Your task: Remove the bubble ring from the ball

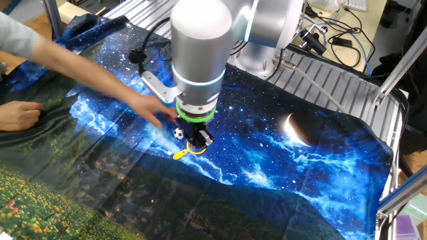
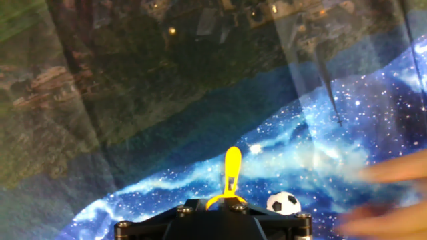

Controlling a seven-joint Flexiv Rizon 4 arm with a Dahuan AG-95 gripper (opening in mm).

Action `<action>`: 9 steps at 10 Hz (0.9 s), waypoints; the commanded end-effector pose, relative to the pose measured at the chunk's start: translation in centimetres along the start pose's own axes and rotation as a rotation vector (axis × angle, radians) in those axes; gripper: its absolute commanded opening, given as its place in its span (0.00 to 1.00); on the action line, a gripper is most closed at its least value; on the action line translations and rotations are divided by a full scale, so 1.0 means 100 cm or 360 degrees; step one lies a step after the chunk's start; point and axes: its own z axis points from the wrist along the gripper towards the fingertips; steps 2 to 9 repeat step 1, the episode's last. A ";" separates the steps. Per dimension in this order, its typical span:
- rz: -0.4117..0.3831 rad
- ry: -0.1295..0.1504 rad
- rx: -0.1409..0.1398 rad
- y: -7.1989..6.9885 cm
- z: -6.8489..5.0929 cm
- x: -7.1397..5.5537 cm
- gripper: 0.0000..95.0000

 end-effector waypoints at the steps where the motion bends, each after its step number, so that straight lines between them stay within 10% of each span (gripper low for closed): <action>1: 0.0009 0.0012 0.0006 0.002 0.000 -0.001 0.00; 9: 0.0009 0.0012 0.0006 0.002 0.000 -0.001 0.00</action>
